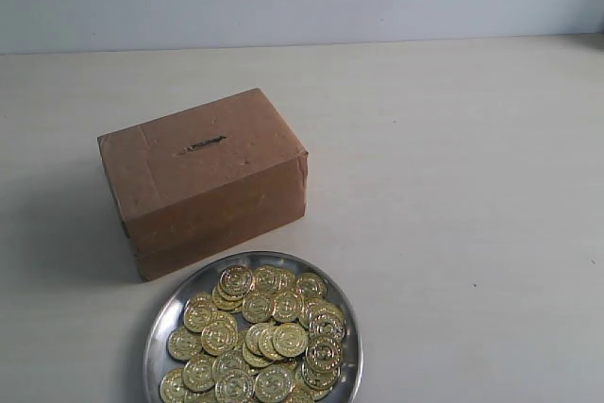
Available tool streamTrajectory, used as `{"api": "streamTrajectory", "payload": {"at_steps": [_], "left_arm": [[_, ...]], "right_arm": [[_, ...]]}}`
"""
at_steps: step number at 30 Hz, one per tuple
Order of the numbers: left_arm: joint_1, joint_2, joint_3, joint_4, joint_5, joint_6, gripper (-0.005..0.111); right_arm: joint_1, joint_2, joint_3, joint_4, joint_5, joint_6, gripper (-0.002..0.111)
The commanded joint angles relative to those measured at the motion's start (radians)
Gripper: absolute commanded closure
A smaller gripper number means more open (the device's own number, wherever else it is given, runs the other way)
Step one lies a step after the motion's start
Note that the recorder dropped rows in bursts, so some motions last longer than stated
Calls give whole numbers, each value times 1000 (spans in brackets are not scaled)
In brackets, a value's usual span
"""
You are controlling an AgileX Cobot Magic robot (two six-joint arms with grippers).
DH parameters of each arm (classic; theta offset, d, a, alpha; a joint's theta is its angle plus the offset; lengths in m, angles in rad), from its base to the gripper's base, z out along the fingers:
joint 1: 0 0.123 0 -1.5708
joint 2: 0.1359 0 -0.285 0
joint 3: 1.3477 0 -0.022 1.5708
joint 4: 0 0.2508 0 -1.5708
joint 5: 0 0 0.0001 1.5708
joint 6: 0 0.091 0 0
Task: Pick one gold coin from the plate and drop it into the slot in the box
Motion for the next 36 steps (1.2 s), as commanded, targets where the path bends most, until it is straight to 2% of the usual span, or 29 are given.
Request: {"api": "streamTrajectory", "payload": {"at_steps": [1, 5, 9, 12, 23, 36], "left_arm": [[0, -5, -1, -9, -9, -8, 107], [0, -5, -1, -9, -9, -8, 107], [0, -5, -1, -9, -9, -8, 107], [0, -5, -1, -9, -9, -8, 107], [-8, -5, -1, -9, -9, -8, 107], [-30, -5, -1, -9, -9, -8, 107]], "right_arm": [[-5, 39, -97, 36, 106, -120, 108], [-5, 125, -193, 152, 239, -359, 108], [-5, 247, -295, 283, 385, -737, 108], [-5, 338, -355, 333, 485, -882, 108], [-5, 635, -482, 405, 716, -1008, 108], [-5, 959, -558, 408, 728, -1029, 108]]}}
